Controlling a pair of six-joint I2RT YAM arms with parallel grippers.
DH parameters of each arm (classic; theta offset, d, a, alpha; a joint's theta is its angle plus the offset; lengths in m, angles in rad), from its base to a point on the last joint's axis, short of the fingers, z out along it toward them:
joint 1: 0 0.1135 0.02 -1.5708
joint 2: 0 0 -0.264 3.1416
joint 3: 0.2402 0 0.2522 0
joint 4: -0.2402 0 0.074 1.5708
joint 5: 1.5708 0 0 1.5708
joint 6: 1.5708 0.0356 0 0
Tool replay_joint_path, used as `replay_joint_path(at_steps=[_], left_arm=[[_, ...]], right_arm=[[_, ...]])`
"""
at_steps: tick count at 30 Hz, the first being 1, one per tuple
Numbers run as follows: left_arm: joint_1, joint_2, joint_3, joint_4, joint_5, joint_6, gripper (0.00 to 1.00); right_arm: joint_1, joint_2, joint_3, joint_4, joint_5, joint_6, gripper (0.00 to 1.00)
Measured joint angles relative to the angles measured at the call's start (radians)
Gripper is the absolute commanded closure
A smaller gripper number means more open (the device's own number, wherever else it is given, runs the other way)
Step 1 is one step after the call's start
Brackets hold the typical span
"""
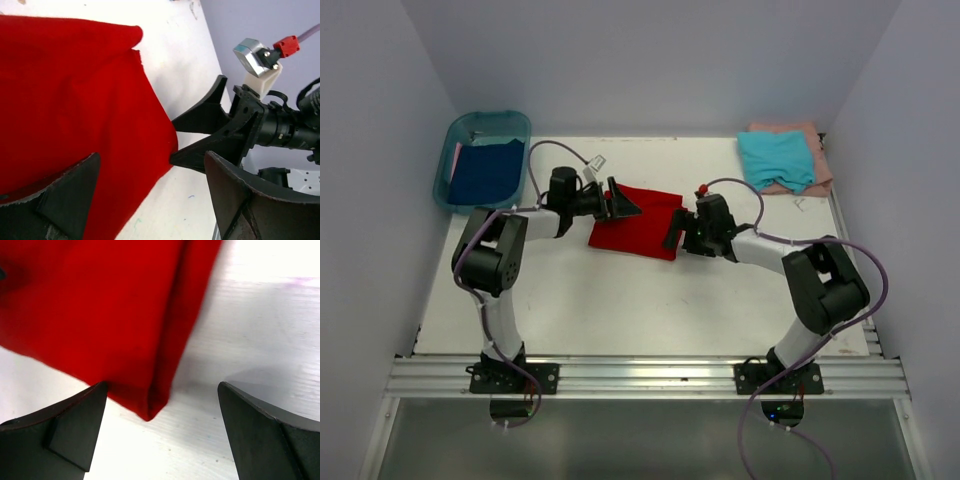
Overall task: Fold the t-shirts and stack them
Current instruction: Put the neatly folded tshirt into the corner of the board with the right arm
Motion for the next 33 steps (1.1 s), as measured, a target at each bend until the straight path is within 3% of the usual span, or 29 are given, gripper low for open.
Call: replay_joint_path(at_steps=[5,10,18,21,25,27,32,33], left_arm=[[-0.006,0.044,0.089,-0.13,-0.076,0.077,0.13],[-0.007,0.09,0.108,-0.213,-0.134,0.123,0.14],[-0.017,0.121,0.138,-0.22,-0.15,0.15,0.16],[-0.018,0.129,0.138,-0.202,-0.144,0.149,0.17],[-0.018,0.134,0.132,-0.177,-0.138,0.147,0.17],[-0.018,0.134,0.123,-0.161,-0.138,0.147,0.17],[-0.018,0.134,0.102,-0.115,-0.131,0.146,0.18],[-0.018,0.134,0.098,-0.106,-0.13,0.146,0.18]], right_arm=[[-0.036,0.006,-0.015,0.027,0.021,0.014,0.02],[-0.071,0.063,-0.008,0.163,-0.011,0.05,0.01],[-0.091,0.176,0.007,0.408,-0.122,0.149,0.02],[-0.091,0.201,0.007,0.461,-0.148,0.18,0.1],[-0.092,0.253,0.006,0.552,-0.181,0.223,0.34],[-0.092,0.282,0.007,0.591,-0.2,0.239,0.51],[-0.094,0.32,0.012,0.622,-0.234,0.274,0.58],[-0.094,0.321,0.016,0.619,-0.239,0.274,0.63]])
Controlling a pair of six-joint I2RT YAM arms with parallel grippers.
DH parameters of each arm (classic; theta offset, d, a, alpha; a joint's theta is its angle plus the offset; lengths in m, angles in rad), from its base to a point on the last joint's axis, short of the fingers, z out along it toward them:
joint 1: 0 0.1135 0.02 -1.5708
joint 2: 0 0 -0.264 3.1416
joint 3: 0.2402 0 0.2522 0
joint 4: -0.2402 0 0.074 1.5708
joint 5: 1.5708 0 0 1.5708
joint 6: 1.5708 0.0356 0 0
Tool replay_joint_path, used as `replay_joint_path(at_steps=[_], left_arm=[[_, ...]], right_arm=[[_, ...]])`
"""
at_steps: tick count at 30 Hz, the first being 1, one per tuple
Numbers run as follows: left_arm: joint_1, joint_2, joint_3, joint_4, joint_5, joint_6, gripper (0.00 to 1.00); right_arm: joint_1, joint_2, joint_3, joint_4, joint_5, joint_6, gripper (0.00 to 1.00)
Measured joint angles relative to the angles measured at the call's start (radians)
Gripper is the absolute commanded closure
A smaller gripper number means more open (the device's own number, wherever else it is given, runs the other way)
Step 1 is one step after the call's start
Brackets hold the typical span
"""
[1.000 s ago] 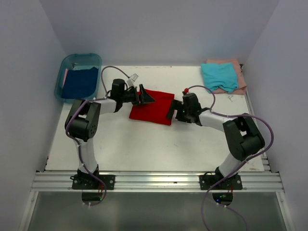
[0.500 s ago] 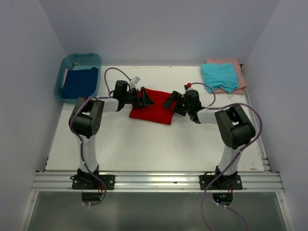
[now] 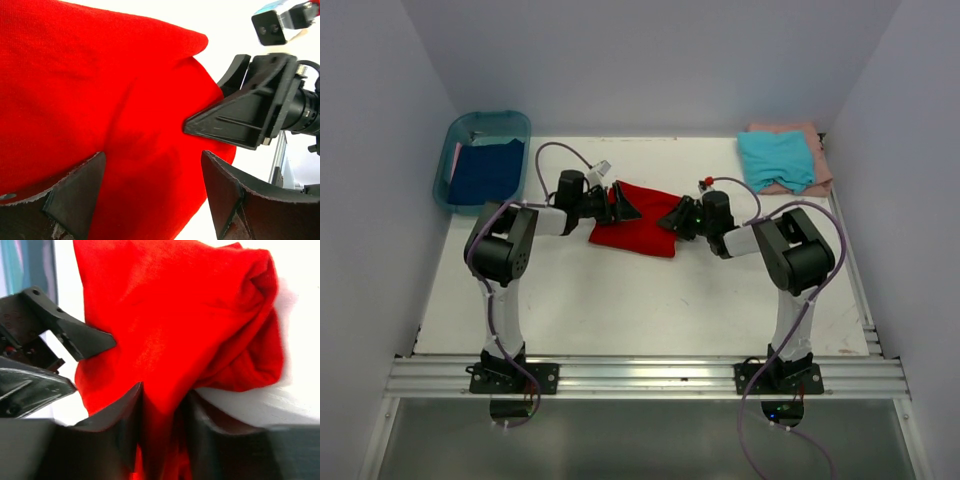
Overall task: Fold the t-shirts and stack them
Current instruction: Put the neatly folded tshirt into the corner of the board with the right arm
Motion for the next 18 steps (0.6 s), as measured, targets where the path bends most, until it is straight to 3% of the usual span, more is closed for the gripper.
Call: replay_joint_path(at_steps=[2,3,11,18], left_arm=[[0.0,0.0,-0.007,0.016,0.003,-0.003,0.18],[0.0,0.0,-0.01,0.022,0.004,-0.003,0.18],[-0.002,-0.022,-0.039,0.035,0.01,-0.006,0.18],[-0.016,-0.13,-0.082,-0.089,0.009,-0.007,0.18]], right_arm=[[0.0,0.003,0.006,-0.018,-0.005,-0.003,0.79],[0.0,0.005,0.006,-0.024,-0.01,-0.002,1.0],[-0.001,-0.008,-0.03,0.017,-0.067,0.031,1.0],[-0.011,-0.166,-0.108,0.119,-0.116,0.083,1.0]])
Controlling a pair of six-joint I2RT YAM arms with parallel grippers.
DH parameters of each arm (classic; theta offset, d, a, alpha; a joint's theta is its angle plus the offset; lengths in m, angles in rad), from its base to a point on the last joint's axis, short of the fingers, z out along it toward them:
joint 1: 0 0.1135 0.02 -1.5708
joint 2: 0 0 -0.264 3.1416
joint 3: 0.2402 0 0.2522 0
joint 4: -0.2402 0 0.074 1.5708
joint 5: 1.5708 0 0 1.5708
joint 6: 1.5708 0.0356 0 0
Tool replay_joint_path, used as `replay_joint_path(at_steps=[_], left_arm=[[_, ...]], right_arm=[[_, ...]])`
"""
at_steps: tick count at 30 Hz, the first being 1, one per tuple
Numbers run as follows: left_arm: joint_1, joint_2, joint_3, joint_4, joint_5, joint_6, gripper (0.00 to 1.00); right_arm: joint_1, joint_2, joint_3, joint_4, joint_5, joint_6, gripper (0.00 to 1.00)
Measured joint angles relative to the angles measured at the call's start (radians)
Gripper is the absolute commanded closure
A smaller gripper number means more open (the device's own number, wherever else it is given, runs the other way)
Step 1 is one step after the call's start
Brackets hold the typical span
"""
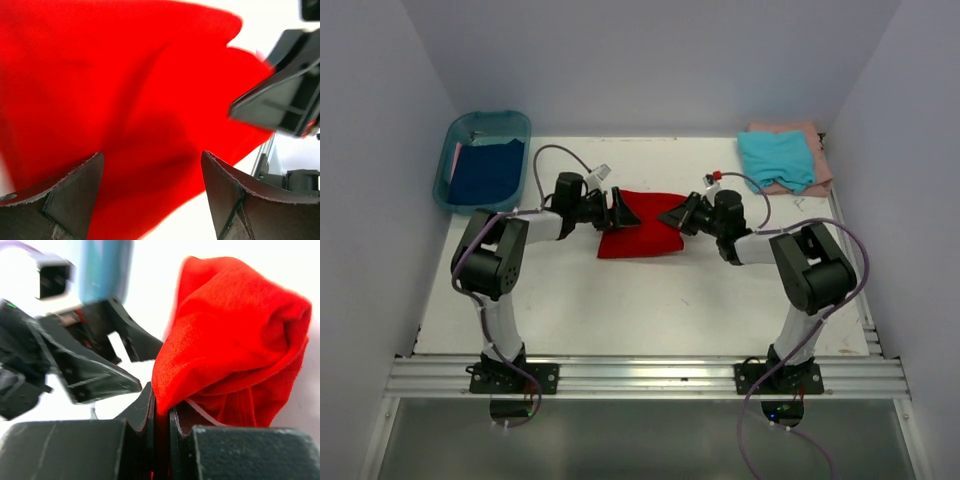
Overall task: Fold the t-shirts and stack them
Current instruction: Put the neatly folded tshirt into the corner of the board with the right arm
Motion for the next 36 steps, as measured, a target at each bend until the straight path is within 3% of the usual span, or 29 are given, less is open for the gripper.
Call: replay_joint_path(at_steps=[6,15,23,36], left_arm=[[0.002,-0.21,-0.045,-0.066,-0.061,0.006,0.05],[0.004,-0.475,-0.185,-0.11,-0.134,0.008,0.0],[0.004,-0.521,-0.293,-0.164,-0.158,0.013,0.0],[0.004,-0.567,-0.386,-0.204,-0.164,0.037,0.0]], right_arm=[[-0.113,-0.139,0.007,0.048,-0.006,0.005,1.0],[-0.366,-0.118,0.144,0.066,0.017,0.01,1.0],[-0.496,0.094,0.418,0.227,0.013,0.094,1.0],[-0.597,0.198,0.488,0.333,0.248,-0.01,1.0]])
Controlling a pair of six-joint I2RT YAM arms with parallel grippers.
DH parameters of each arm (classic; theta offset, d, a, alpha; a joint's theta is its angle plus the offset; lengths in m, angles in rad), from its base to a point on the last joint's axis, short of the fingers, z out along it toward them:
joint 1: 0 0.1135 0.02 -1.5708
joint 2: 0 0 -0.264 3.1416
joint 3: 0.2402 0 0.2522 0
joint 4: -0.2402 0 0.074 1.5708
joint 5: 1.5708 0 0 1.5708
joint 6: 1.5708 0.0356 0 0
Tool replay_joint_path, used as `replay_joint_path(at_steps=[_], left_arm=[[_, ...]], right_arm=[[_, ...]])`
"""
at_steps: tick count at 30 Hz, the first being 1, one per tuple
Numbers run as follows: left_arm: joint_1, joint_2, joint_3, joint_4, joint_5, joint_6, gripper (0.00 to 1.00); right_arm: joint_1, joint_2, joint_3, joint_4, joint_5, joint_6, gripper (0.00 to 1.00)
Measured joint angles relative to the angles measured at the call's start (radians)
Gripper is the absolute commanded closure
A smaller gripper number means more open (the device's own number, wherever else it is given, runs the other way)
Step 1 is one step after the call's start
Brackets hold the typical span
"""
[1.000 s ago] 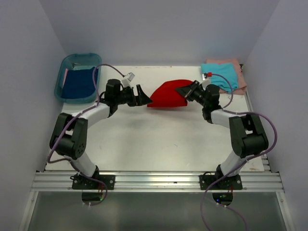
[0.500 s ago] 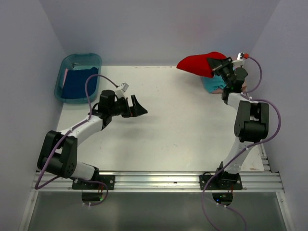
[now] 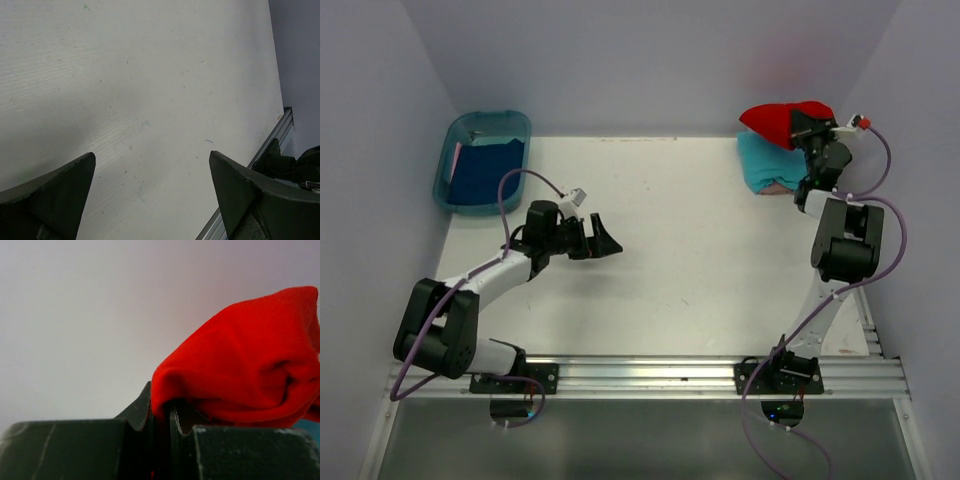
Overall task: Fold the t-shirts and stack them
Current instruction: Put the neatly folded tshirt into the corner of the board with the right arm
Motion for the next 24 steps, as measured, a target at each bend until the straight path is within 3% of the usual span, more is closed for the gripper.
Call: replay_joint_path(at_steps=[15,20,24], left_arm=[[0.0,0.039,-0.002,-0.002,0.001,0.002,0.0],[0.0,0.092,-0.002,0.014,0.016,-0.002,0.0],[0.0,0.114,-0.002,0.026,0.03,-0.003,0.01]], right_arm=[[-0.005,0.189,0.203,0.188,0.097,0.051,1.0],[0.003,0.243,0.112,0.195,0.111,0.033,1.0],[0.023,0.248,-0.015,0.1,0.171,0.004,1.0]])
